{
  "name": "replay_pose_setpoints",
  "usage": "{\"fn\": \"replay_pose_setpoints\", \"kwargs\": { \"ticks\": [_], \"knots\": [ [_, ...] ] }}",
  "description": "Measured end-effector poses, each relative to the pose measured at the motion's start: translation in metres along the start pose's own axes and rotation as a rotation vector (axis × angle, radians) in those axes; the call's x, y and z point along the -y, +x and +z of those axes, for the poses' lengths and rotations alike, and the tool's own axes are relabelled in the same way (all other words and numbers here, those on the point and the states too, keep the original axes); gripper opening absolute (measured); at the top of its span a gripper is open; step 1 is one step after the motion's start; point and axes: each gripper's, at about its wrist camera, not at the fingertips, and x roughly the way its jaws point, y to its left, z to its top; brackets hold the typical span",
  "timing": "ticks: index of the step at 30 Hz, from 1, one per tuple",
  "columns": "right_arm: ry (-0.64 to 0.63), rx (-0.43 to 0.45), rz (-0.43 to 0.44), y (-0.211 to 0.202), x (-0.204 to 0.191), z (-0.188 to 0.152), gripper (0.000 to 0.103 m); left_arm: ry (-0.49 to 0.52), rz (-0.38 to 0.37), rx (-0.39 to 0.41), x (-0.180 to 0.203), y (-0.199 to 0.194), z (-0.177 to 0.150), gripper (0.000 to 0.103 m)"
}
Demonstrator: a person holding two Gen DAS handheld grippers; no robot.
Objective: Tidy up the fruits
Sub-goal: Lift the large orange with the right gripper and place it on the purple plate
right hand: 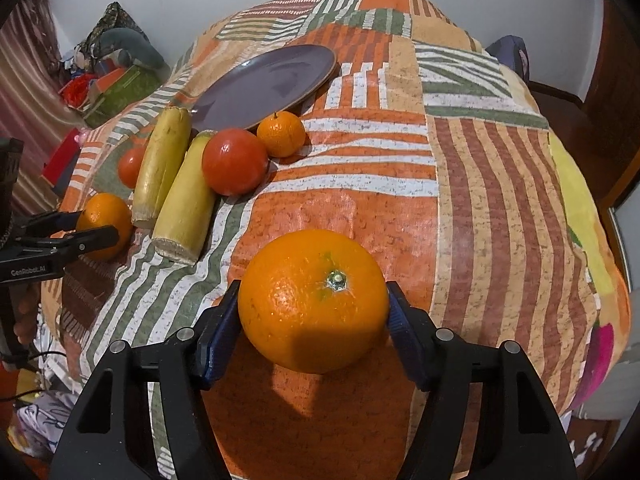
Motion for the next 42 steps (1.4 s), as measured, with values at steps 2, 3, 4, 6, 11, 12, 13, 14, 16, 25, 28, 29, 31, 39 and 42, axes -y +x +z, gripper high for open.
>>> {"fn": "replay_pose_setpoints", "kwargs": {
  "ticks": [2, 3, 4, 6, 11, 12, 13, 14, 16, 25, 28, 29, 31, 39, 42],
  "knots": [
    [-0.003, 0.012, -0.003, -0.002, -0.002, 0.003, 0.064, 0.010, 0.009, 0.002, 0.001, -0.001, 0.001, 0.070],
    [-0.006, 0.020, 0.002, -0.004, -0.002, 0.004, 0.064, 0.012, 0.015, 0.004, 0.001, -0.002, 0.002, 0.070],
    [-0.009, 0.027, 0.005, -0.005, -0.004, 0.006, 0.064, 0.010, 0.019, 0.008, 0.000, -0.003, 0.003, 0.070],
    [-0.023, 0.046, 0.002, -0.009, -0.007, 0.011, 0.064, 0.004, 0.020, 0.015, -0.002, -0.006, 0.005, 0.070],
    [-0.044, 0.070, 0.003, -0.015, -0.013, 0.023, 0.064, -0.015, 0.018, 0.059, -0.008, -0.020, 0.013, 0.070],
    [-0.048, 0.078, 0.004, -0.015, -0.013, 0.026, 0.064, -0.018, 0.018, 0.068, -0.009, -0.023, 0.015, 0.070],
    [-0.049, 0.084, 0.003, -0.017, -0.014, 0.028, 0.064, -0.021, 0.018, 0.079, -0.010, -0.026, 0.018, 0.070],
    [-0.049, 0.092, 0.003, -0.018, -0.014, 0.031, 0.064, -0.023, 0.019, 0.091, -0.011, -0.030, 0.021, 0.070],
    [-0.051, 0.109, 0.002, -0.019, -0.014, 0.037, 0.064, -0.025, 0.019, 0.115, -0.011, -0.037, 0.026, 0.070],
    [-0.057, 0.197, -0.031, -0.032, -0.011, 0.065, 0.064, -0.022, 0.017, 0.217, -0.013, -0.059, 0.059, 0.070],
    [-0.064, 0.225, -0.041, -0.035, -0.010, 0.077, 0.064, -0.024, 0.013, 0.234, -0.014, -0.060, 0.070, 0.070],
    [-0.067, 0.231, -0.041, -0.037, -0.010, 0.079, 0.064, -0.024, 0.011, 0.239, -0.015, -0.060, 0.074, 0.070],
    [-0.076, 0.248, -0.043, -0.038, -0.011, 0.086, 0.064, -0.023, 0.010, 0.248, -0.015, -0.059, 0.082, 0.070],
    [-0.107, 0.293, -0.037, -0.033, -0.016, 0.112, 0.064, -0.021, -0.002, 0.287, -0.018, -0.055, 0.112, 0.070],
    [-0.116, 0.304, -0.040, -0.026, -0.017, 0.123, 0.064, -0.013, 0.008, 0.292, -0.018, -0.049, 0.125, 0.070]
  ]
}}
